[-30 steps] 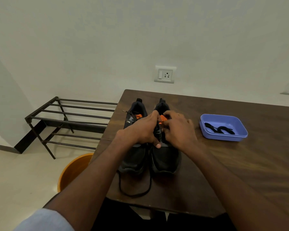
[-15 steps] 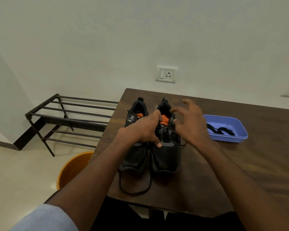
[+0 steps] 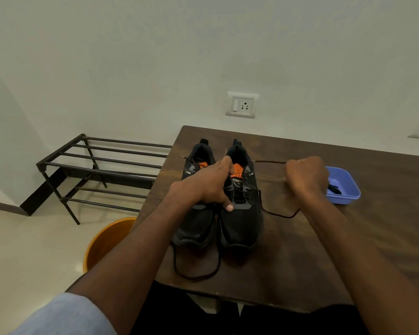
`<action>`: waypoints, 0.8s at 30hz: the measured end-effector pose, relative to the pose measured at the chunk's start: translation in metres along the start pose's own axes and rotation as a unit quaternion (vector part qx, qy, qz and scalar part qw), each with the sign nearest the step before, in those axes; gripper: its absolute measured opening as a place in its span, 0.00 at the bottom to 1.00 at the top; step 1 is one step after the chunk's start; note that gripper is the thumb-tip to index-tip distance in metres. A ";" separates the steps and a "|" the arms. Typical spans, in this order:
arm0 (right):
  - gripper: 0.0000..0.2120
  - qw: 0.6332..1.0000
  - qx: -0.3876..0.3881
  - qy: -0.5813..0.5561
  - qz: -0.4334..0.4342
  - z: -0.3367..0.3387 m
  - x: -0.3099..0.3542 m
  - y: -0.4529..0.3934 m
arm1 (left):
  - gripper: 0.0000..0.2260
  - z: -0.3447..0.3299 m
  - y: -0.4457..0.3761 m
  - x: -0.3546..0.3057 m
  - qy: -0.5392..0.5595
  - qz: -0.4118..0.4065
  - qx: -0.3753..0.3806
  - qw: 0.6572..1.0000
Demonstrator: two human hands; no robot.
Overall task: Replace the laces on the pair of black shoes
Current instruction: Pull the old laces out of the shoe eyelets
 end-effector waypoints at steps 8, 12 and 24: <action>0.08 0.874 0.313 0.349 0.129 -0.040 -0.006 0.027 | 0.14 -0.006 -0.002 -0.012 -0.045 -0.010 -0.006 0.999; 0.33 0.874 0.335 0.270 0.224 -0.052 0.009 0.033 | 0.10 -0.011 -0.003 -0.022 -0.062 -0.013 -0.070 0.995; 0.59 0.836 0.410 0.292 0.219 -0.061 0.001 0.048 | 0.05 -0.005 0.001 -0.027 -0.020 0.019 -0.225 0.974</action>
Point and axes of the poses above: each hand's wrist, its own y-axis away from the middle knuckle, its own z-axis out of the back of the hand, x = y × z, the point moved 5 cm from there along -y, towards the middle knuckle, and after that the axes turned 4 degrees about -y, right-handed, at the moved point
